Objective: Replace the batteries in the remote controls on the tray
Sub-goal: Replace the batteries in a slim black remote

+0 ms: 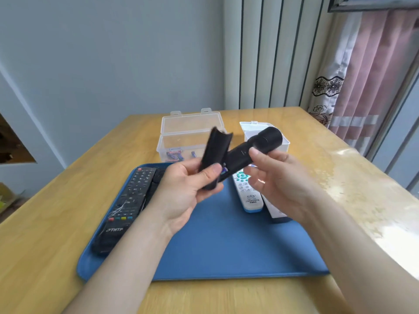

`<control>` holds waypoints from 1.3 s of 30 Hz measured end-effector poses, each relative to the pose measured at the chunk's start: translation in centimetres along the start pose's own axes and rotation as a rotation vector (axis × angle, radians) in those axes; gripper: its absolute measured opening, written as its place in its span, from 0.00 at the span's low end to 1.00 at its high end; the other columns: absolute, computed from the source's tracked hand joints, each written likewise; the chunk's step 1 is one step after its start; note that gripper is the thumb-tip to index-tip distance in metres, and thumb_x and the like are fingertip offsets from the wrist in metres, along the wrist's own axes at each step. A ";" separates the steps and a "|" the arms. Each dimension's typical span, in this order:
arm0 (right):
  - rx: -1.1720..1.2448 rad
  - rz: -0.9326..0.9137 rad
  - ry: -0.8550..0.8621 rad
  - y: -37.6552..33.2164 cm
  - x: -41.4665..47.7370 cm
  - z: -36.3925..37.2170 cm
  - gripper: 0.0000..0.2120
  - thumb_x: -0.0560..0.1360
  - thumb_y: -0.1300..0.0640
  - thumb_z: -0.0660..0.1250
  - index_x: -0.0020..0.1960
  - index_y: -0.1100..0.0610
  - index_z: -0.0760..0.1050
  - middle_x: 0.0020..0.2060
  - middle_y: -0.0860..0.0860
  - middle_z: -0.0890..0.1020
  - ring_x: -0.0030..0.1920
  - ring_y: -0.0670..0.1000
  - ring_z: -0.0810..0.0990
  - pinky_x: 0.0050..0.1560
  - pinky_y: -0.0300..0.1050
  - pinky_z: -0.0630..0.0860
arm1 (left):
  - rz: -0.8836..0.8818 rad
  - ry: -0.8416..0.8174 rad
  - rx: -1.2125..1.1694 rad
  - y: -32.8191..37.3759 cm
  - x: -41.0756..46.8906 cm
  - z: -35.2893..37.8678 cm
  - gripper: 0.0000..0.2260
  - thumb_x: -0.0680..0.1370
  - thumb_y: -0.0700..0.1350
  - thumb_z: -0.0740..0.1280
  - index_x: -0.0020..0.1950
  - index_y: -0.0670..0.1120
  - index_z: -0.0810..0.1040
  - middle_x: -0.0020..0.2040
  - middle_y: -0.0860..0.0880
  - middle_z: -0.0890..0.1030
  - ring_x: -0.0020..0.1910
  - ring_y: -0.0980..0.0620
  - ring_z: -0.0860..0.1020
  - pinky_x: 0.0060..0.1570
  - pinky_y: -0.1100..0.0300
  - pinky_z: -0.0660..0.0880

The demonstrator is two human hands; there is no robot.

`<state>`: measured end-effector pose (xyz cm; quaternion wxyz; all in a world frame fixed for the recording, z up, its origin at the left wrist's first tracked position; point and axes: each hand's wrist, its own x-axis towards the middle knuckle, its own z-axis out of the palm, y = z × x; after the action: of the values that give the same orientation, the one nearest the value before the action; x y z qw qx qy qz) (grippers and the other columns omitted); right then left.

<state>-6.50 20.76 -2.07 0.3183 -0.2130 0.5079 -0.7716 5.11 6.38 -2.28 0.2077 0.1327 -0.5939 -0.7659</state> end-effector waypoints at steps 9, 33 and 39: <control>0.045 -0.045 0.113 -0.7 -0.5 0.8 0.10 0.82 0.56 0.62 0.52 0.63 0.74 0.48 0.64 0.85 0.44 0.63 0.86 0.46 0.52 0.84 | 0.071 -0.115 0.373 0.6 -0.3 -0.9 0.16 0.79 0.36 0.64 0.59 0.55 0.81 0.51 0.51 0.83 0.38 0.54 0.79 0.36 0.63 0.76; 0.017 -0.082 0.015 -0.3 -0.7 1.1 0.19 0.83 0.51 0.57 0.56 0.67 0.74 0.47 0.64 0.85 0.46 0.64 0.86 0.49 0.52 0.83 | 0.629 0.092 1.024 -1.0 -0.9 0.3 0.16 0.70 0.53 0.72 0.57 0.58 0.76 0.45 0.58 0.83 0.42 0.58 0.81 0.44 0.58 0.78; -0.019 -0.118 -0.030 -0.1 -0.8 1.4 0.18 0.83 0.51 0.57 0.55 0.65 0.75 0.46 0.62 0.85 0.45 0.62 0.86 0.44 0.49 0.83 | 0.687 0.090 1.064 -1.1 -0.9 0.3 0.16 0.72 0.55 0.69 0.58 0.57 0.74 0.44 0.56 0.83 0.39 0.54 0.81 0.40 0.56 0.77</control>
<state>-5.04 20.38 -1.47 0.2775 -0.2572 0.4970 -0.7809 5.62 7.29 -3.33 0.3722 0.0518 -0.8926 -0.2492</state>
